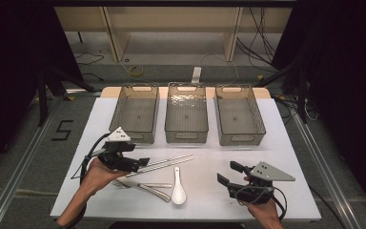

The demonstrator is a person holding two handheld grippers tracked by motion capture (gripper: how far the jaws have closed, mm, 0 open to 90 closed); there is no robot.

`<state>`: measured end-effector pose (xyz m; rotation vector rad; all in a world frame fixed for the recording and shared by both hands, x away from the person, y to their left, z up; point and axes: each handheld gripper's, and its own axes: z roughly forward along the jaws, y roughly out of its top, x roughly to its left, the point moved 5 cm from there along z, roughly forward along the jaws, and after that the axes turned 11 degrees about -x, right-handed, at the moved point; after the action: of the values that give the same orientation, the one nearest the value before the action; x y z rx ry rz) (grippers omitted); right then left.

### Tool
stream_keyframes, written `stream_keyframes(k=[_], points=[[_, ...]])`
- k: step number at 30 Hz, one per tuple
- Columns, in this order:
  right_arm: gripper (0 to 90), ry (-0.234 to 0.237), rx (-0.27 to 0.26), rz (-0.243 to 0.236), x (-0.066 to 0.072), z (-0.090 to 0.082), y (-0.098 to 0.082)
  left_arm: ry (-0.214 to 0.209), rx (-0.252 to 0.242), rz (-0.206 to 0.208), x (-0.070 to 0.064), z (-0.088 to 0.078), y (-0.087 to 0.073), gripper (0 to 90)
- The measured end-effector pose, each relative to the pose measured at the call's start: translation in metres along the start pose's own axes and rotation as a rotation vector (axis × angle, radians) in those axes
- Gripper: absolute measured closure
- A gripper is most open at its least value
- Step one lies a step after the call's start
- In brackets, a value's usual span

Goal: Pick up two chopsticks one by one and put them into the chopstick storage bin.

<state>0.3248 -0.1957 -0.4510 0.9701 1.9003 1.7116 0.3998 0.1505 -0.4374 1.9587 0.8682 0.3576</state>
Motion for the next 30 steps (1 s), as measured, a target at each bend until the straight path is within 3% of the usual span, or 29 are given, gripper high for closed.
stream_keyframes(k=[4,7,10,11,12,15,20,28,30], points=[[34.1,0.012,0.001,0.002,0.000,0.000,0.000,0.001,0.087,0.012,0.006,0.010,0.000,24.6],[34.8,0.017,0.006,-0.001,0.001,0.001,-0.001,0.007,0.144,0.044,0.008,0.020,0.002,31.1],[35.0,0.019,0.006,-0.003,0.001,0.001,-0.001,0.003,0.183,0.051,0.009,0.025,0.003,32.1],[35.0,0.015,0.011,0.001,0.001,0.001,-0.002,0.001,0.223,0.053,0.011,0.030,0.001,32.9],[35.0,0.015,0.011,0.001,0.001,0.001,-0.002,0.001,0.223,0.053,0.011,0.030,0.001,33.4],[35.1,0.017,0.017,0.003,0.000,0.001,-0.002,0.008,0.288,0.062,0.014,0.041,-0.006,34.6],[35.1,0.021,0.020,0.005,0.001,0.002,-0.002,0.007,0.339,0.072,0.016,0.050,-0.011,36.5],[35.1,0.029,0.025,0.008,0.001,0.002,-0.003,0.003,0.400,0.074,0.021,0.065,-0.012,47.0],[35.1,0.033,0.026,0.007,0.001,0.002,-0.003,-0.001,0.427,0.093,0.020,0.068,-0.014,49.0]])
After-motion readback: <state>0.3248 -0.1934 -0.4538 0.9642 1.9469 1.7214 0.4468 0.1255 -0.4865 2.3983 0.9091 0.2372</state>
